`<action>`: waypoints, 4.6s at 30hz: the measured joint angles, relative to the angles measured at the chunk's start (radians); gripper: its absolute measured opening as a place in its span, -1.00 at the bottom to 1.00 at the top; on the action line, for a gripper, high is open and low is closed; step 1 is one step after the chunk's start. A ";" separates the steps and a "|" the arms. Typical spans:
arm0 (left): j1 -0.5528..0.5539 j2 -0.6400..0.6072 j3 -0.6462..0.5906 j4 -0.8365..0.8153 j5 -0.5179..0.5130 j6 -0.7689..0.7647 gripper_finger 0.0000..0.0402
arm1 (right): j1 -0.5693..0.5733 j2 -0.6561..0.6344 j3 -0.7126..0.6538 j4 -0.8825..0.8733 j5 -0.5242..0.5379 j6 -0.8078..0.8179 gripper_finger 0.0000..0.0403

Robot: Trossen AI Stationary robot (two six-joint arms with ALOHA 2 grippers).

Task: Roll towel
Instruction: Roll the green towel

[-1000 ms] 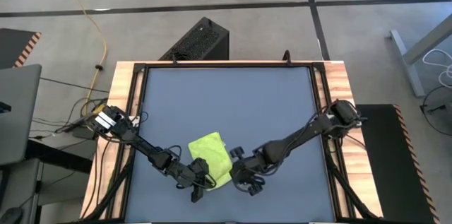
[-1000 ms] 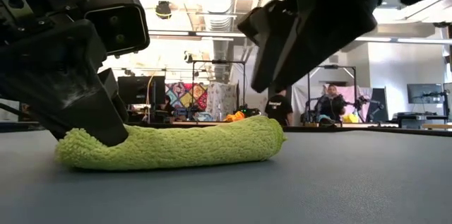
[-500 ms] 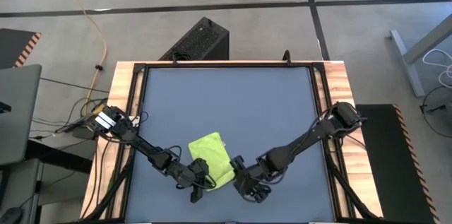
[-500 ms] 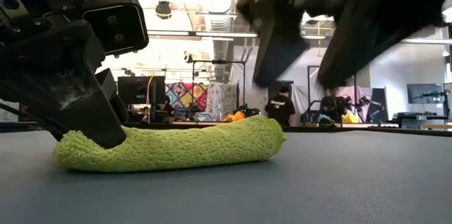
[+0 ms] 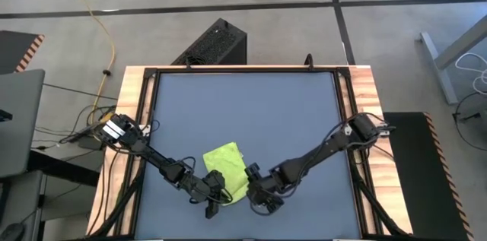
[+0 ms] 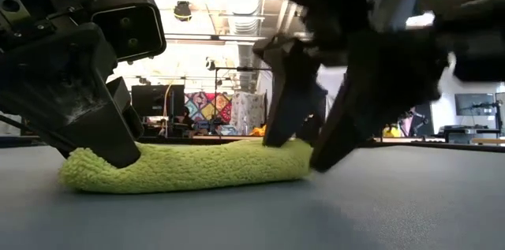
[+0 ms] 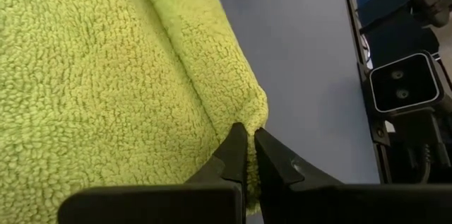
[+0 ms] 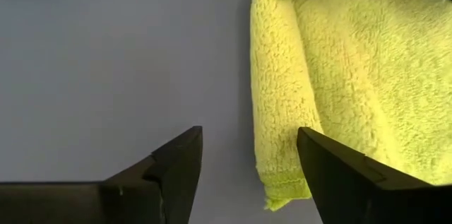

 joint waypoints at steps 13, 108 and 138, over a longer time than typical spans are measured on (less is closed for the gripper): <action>0.000 0.000 0.000 0.047 0.018 0.026 -1.00 | -0.029 0.075 0.004 0.001 -0.018 0.114 -0.35; 0.026 0.033 0.187 -0.228 -0.048 0.061 -0.99 | -0.282 0.085 0.047 -0.144 -0.712 0.813 -0.51; 0.006 0.027 -0.052 0.190 0.003 -0.102 -1.00 | -0.048 -0.028 0.075 -0.105 -0.076 0.318 -0.21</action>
